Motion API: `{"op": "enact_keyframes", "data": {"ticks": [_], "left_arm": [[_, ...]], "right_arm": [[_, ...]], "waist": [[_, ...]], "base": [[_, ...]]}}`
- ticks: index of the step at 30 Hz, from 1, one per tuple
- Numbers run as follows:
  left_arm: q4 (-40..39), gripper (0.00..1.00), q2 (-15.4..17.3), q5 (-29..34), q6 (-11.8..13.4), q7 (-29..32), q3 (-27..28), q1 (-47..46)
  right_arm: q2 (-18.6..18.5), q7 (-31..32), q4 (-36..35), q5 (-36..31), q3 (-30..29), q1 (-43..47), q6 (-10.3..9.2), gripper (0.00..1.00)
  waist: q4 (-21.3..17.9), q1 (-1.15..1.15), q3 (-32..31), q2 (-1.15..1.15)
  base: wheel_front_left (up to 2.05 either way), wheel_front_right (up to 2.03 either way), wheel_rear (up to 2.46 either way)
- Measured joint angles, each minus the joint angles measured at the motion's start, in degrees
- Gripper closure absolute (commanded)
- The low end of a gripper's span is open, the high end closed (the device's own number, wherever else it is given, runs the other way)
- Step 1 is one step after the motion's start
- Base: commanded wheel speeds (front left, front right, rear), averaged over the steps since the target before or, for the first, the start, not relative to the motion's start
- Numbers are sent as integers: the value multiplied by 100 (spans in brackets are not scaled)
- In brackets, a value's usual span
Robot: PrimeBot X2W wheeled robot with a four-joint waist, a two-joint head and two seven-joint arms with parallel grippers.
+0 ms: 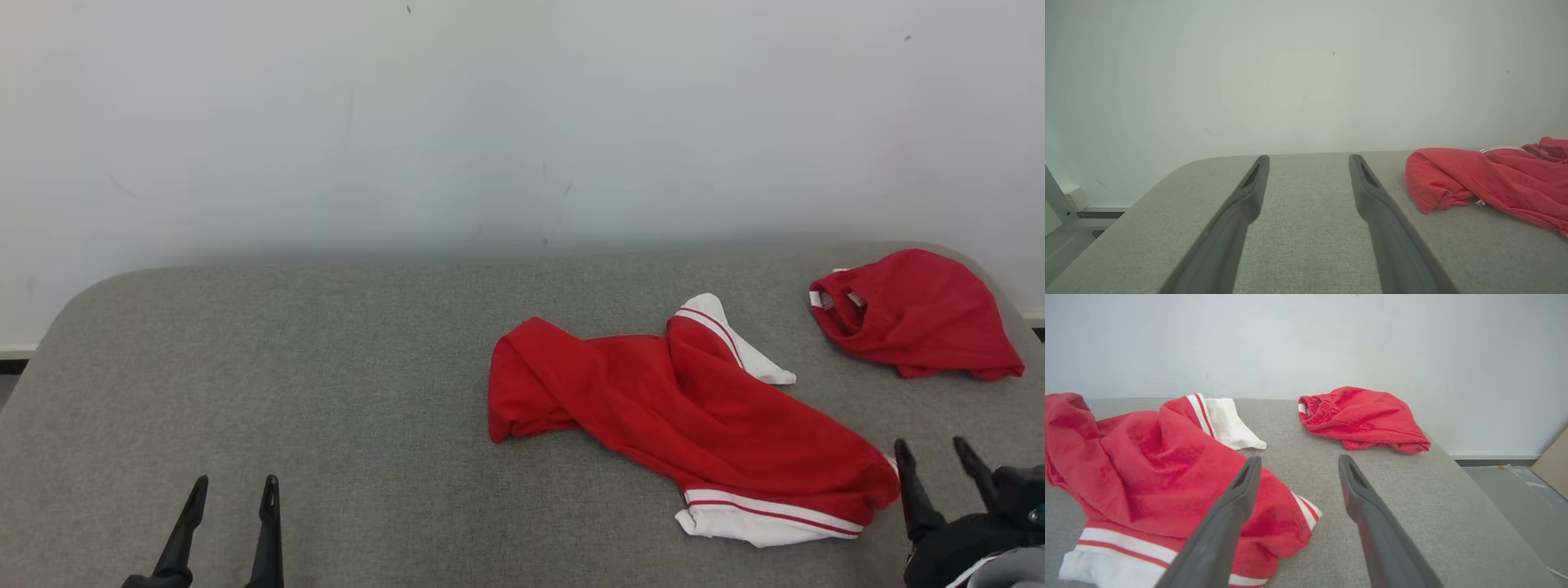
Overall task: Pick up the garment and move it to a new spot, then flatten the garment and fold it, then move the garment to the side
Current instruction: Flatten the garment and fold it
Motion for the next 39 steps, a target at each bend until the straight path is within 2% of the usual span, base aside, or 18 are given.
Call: {"op": "enact_keyframes", "data": {"ticks": [3, 6, 10, 14, 21, 28, 35, 36, 37, 39], "left_arm": [[-2, 0, 10, 0, 0, 0, 49, 30], [-19, 0, 5, 1, 0, 0, 55, 30], [-25, 0, 5, 2, 0, 0, 36, 27], [-32, 0, 9, 2, 0, 0, -2, 17], [-12, 0, 20, 3, 0, 0, -127, -35], [51, 0, 33, -2, -1, 1, -229, -122], [87, 0, 26, -19, -1, 0, -276, -196], [87, 0, 26, -19, -1, 0, -276, -199], [86, 0, 25, -24, -1, 0, -279, -205], [92, 0, 26, -42, -1, 0, -277, -208]], "right_arm": [[52, -88, -426, -299, -350, 19, 0, 0], [234, -98, -877, -495, -454, 174, 0, 0], [567, -31, -1217, -605, -134, 385, 0, 0], [872, 230, -1240, -610, 415, 452, 0, 0], [1141, 477, -486, -609, 1016, 135, 0, 0], [1260, 368, 530, -880, 1137, -717, 0, 0], [1125, 417, 1714, -1273, 1061, -1364, 0, 0], [1136, 417, 1834, -1277, 1071, -1399, 0, 77], [1146, 415, 1935, -1285, 1094, -1432, 0, 100], [1172, 381, 2096, -1306, 1136, -1551, 0, 100]], "waist": [[-45, 0, -24, -1], [-75, 0, -26, -1], [-65, 0, -6, 0], [-17, 0, 34, 0], [173, 0, 126, 0], [402, 0, 215, 0], [632, 0, 263, 0], [654, 0, 272, 0], [674, 0, 284, 0], [705, 0, 311, 0]], "base": [[0, 0, 0], [0, 0, 0], [0, 0, 0], [0, 0, 0], [0, 0, 0], [0, 0, 0], [0, 0, 0], [0, 0, 0], [0, 0, 0], [0, 0, 0]]}}
